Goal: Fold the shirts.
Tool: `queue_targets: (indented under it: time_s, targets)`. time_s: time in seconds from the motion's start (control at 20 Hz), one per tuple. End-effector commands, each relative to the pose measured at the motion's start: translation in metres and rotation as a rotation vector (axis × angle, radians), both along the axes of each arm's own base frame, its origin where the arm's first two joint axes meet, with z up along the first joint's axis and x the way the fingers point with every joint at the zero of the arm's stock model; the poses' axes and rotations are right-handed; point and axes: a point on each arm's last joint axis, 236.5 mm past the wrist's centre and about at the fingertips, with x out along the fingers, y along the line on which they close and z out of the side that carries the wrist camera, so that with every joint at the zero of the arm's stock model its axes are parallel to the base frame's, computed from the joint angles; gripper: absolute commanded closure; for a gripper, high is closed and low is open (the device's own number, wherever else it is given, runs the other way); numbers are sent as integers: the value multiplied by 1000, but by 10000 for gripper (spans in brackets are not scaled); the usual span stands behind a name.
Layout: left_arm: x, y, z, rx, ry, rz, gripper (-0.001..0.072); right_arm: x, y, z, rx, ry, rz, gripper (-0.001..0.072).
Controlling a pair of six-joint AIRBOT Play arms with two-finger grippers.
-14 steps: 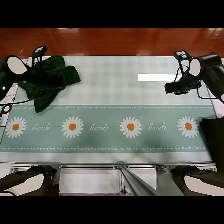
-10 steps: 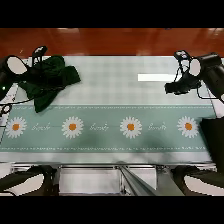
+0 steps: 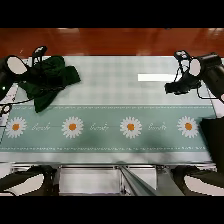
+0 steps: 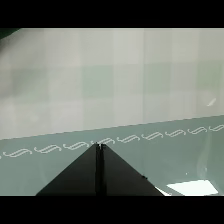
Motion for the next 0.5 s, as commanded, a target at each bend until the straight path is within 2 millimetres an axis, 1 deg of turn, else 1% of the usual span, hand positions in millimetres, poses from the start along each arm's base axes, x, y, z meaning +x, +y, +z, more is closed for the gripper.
queue_targets:
  time_s: [0.0,0.2,0.25,0.4,0.45]
  targets:
    - [0,0,0,0,1,0,685,0,0,0,0,0,1,690]
    - [0,0,0,1,-1,1,685,0,0,0,0,0,1,690]
    - [3,1,1,0,-13,4,685,0,0,0,0,0,1,690]
    - [19,2,9,-1,-83,23,685,3,1,1,2,-14,4,690]
    - [24,5,15,4,-105,25,685,11,4,3,12,-48,8,690]
